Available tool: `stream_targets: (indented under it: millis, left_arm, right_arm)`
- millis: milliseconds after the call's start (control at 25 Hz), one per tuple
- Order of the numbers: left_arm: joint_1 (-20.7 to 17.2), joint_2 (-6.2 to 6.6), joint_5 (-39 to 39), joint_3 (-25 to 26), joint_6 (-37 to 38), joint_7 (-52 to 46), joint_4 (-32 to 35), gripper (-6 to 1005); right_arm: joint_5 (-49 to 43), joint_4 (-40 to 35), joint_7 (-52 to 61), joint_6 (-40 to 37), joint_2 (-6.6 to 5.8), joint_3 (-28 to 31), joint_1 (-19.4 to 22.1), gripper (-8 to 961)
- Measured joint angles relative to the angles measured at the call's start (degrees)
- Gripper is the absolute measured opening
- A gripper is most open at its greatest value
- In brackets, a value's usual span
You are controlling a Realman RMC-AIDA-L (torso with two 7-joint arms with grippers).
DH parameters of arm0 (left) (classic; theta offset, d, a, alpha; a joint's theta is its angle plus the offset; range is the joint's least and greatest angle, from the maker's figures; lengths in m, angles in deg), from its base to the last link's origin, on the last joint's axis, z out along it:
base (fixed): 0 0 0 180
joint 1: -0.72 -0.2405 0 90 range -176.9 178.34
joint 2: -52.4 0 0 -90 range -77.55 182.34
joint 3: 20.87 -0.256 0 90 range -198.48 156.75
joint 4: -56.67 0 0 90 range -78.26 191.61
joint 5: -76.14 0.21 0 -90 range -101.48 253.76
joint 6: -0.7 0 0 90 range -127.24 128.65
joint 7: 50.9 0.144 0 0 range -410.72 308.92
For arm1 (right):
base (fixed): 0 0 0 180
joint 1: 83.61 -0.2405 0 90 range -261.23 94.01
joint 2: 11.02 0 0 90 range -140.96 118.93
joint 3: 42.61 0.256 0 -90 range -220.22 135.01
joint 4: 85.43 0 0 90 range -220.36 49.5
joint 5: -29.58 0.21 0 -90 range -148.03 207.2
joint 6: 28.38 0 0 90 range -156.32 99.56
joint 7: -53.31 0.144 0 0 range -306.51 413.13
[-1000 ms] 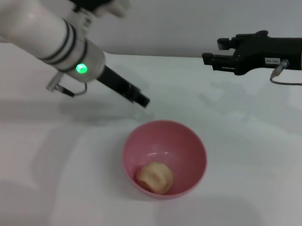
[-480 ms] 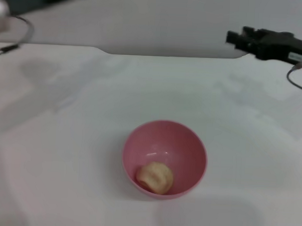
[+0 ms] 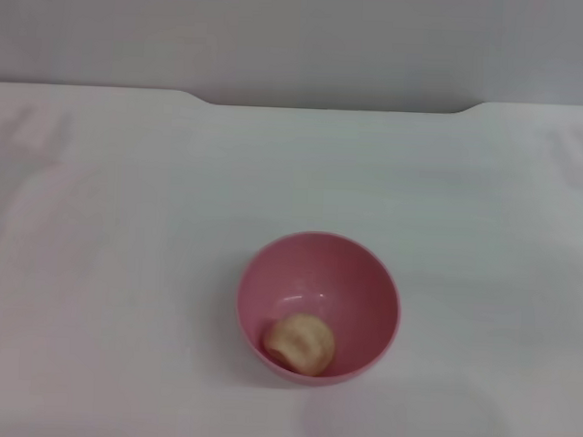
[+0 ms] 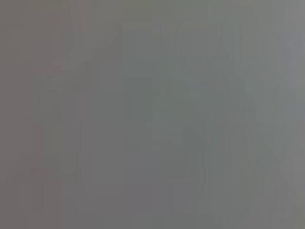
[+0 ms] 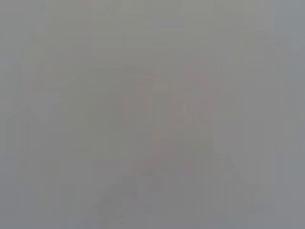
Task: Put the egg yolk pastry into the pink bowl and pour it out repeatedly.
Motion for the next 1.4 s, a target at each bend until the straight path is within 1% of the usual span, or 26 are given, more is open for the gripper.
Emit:
stream_targets:
  millis: [40,80,120,240,320,400,480,600,760,1400]
  left_arm:
    - [-0.28,-0.11,-1.23,-0.03,0.36,5.43,-1.44,693]
    - [-0.61,-0.22,-3.32,-0.05,1.2,16.6,-4.83,693]
    - [-0.68,-0.23,-4.36,-0.04,1.63,21.08,-6.31,693]
    - [-0.22,-0.26,-7.95,0.03,3.69,42.93,-14.28,692]
    - [0.36,-0.28,-9.25,0.08,4.15,55.22,-18.41,691]
    - [1.1,-0.33,-10.68,0.22,4.4,65.5,-22.91,690]
    - [1.55,-0.35,-12.0,0.36,4.75,70.15,-26.1,689]
    - [1.85,-0.36,-12.75,0.39,4.83,71.34,-28.96,688]
    - [1.9,-0.38,-12.88,0.05,4.37,70.88,-30.33,688]
    - [1.68,-0.45,-12.64,0.07,3.44,70.28,-31.31,688]
  right_arm:
    - [3.8,2.91,-5.63,-1.35,0.09,0.0,-0.17,530]
    - [8.13,6.77,-13.68,-3.57,0.2,-0.11,-0.57,530]
    - [10.7,9.81,-19.95,-5.35,0.27,-0.14,-0.95,530]
    - [16.81,19.82,-41.85,-11.07,0.64,-0.07,-2.97,530]
    - [19.05,25.48,-52.68,-13.19,0.78,0.06,-4.52,530]
    - [19.86,29.59,-60.07,-13.85,0.8,0.07,-5.54,530]
    - [20.0,31.61,-63.2,-13.95,0.84,0.07,-5.64,530]
    - [20.09,32.89,-62.08,-13.96,0.9,0.08,-5.31,530]
    - [20.2,33.46,-59.92,-13.39,0.91,0.07,-5.21,530]
    - [20.27,33.35,-58.25,-12.01,0.74,0.06,-5.8,530]
